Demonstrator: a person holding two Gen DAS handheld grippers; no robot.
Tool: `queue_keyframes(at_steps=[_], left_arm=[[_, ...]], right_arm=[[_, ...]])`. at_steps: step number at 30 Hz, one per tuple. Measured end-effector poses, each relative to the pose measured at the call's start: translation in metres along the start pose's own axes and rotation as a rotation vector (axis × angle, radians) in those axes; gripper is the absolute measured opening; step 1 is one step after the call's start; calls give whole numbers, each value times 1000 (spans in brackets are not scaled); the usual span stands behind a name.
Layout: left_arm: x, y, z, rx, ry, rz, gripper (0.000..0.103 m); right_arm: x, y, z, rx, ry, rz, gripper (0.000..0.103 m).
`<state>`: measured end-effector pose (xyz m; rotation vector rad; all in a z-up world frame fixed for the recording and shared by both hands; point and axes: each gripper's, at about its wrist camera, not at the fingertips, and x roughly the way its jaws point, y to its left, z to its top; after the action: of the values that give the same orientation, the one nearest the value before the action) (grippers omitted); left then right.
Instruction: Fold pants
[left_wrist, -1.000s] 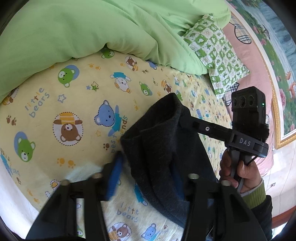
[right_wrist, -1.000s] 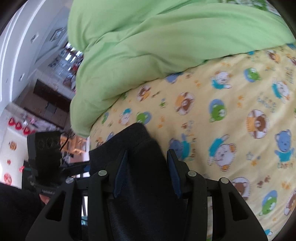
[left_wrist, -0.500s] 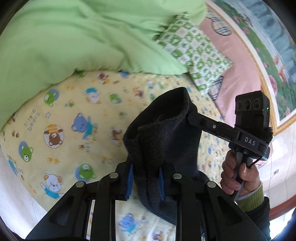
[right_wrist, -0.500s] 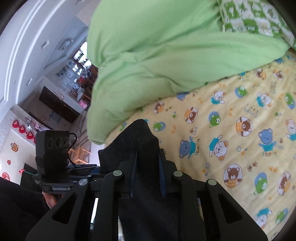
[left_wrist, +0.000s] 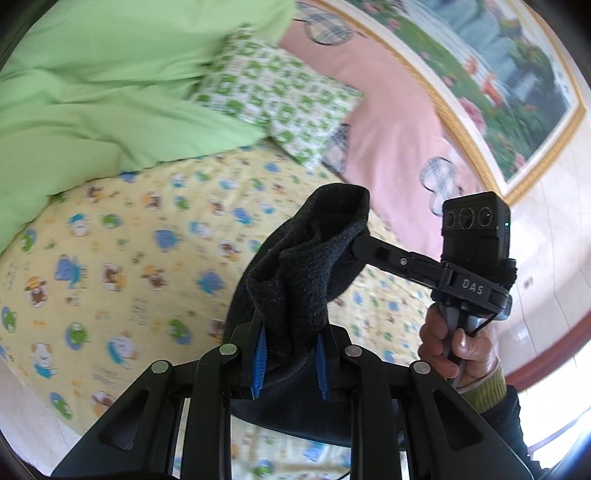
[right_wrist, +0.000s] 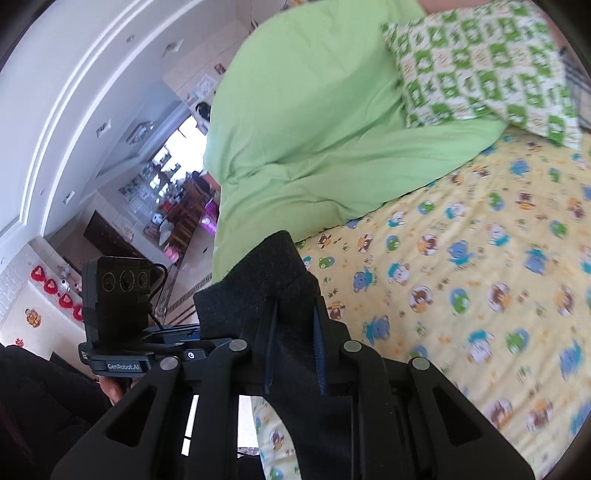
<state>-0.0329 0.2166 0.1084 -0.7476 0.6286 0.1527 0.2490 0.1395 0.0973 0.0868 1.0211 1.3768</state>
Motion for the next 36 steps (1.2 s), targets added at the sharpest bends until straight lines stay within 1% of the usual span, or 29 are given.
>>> queue_keyframes(at_steps=[5, 8, 12, 16, 21, 28, 32, 36], left_arm=[[4, -46, -13, 84, 44, -67, 22], [9, -72, -26, 136, 76, -100, 22], [21, -106, -45, 198, 125, -136, 22], [34, -130, -63, 244, 172, -157, 22], [52, -158, -88, 301, 232, -169, 22], [88, -186, -126, 376, 333, -159, 22], [102, -197, -145, 409, 374, -149, 22], [111, -206, -159, 440, 393, -138, 22]], right_arm=[[-47, 1, -24, 20, -71, -35, 19], [-75, 0, -43, 34, -118, -58, 18], [-108, -5, -71, 57, -171, -71, 17], [-136, -10, -100, 88, -223, -87, 17], [-162, -18, -132, 128, -272, -103, 17], [-189, -37, -181, 200, -332, -121, 17], [-201, -48, -210, 244, -368, -120, 16], [-207, -57, -230, 279, -396, -116, 17]])
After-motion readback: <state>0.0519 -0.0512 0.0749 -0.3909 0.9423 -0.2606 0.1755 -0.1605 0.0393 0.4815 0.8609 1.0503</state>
